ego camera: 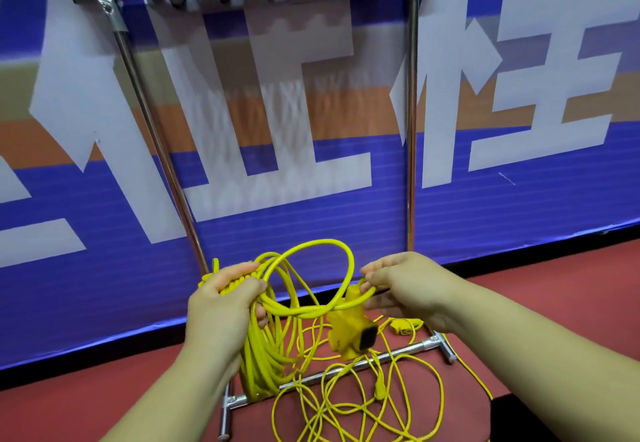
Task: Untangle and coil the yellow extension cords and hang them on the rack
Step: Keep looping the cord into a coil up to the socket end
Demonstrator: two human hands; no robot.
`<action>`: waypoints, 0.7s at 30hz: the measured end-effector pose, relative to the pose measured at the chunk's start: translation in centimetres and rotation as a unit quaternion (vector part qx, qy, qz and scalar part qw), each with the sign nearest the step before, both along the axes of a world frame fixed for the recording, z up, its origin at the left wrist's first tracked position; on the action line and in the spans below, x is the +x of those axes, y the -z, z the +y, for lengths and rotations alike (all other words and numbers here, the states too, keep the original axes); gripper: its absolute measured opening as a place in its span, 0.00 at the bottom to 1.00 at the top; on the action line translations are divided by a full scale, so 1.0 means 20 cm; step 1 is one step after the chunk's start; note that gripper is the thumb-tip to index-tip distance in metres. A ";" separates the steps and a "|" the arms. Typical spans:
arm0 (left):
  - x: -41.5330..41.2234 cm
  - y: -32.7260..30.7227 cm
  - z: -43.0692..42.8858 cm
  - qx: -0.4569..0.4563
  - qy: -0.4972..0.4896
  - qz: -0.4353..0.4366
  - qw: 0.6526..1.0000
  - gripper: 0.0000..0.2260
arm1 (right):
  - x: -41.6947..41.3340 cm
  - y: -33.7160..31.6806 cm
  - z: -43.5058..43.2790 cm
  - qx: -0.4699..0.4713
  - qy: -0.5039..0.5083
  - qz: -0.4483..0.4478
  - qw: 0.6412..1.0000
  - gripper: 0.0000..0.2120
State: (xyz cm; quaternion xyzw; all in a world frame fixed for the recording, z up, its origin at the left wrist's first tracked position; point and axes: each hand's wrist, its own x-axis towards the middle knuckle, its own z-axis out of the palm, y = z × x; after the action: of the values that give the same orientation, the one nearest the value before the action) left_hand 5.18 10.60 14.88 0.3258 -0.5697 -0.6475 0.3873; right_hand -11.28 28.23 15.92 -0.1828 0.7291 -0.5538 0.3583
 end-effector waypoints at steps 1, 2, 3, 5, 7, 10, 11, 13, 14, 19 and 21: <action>0.01 -0.01 -0.01 0.001 -0.003 0.006 1.000 0.11 | 0.01 0.00 0.00 0.015 -0.001 0.030 0.999 0.07; 0.02 -0.01 -0.02 0.003 -0.006 0.012 1.000 0.11 | 0.01 0.01 0.00 0.054 -0.008 0.107 0.993 0.08; 0.02 -0.02 -0.03 0.004 -0.009 0.018 1.000 0.11 | 0.00 0.01 0.01 0.102 -0.009 0.212 0.972 0.11; 0.03 -0.02 -0.03 0.002 -0.014 0.026 1.000 0.12 | 0.02 0.00 0.02 0.111 0.008 0.365 0.924 0.13; 0.02 -0.01 -0.02 -0.015 -0.023 0.023 0.999 0.13 | 0.08 -0.03 0.01 -0.001 0.004 0.402 0.916 0.12; 0.00 0.00 -0.01 -0.040 -0.029 0.009 0.999 0.13 | 0.18 -0.01 -0.03 -0.041 -0.117 0.449 0.885 0.13; -0.01 0.00 -0.01 -0.040 -0.030 0.009 0.999 0.13 | 0.20 0.02 -0.05 -0.029 -0.165 0.456 0.874 0.14; -0.01 0.00 -0.01 -0.036 -0.023 0.008 0.999 0.13 | 0.24 0.08 -0.09 -0.005 -0.224 0.455 0.862 0.16; -0.01 -0.01 -0.01 -0.037 -0.016 0.006 0.999 0.13 | 0.25 0.11 -0.11 0.000 -0.235 0.457 0.858 0.18; 0.02 -0.03 0.02 -0.059 0.022 0.000 0.998 0.13 | 0.27 0.19 -0.20 -0.012 -0.258 0.476 0.841 0.16; 0.03 -0.03 0.03 -0.060 0.030 0.002 0.998 0.13 | 0.28 0.20 -0.21 -0.015 -0.271 0.474 0.838 0.10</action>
State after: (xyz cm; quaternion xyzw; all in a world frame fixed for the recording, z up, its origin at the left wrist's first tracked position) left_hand 5.73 11.14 15.44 0.2836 -0.6160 -0.6241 0.3880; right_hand -5.71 24.08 12.02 -0.6182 0.7228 -0.2915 0.1021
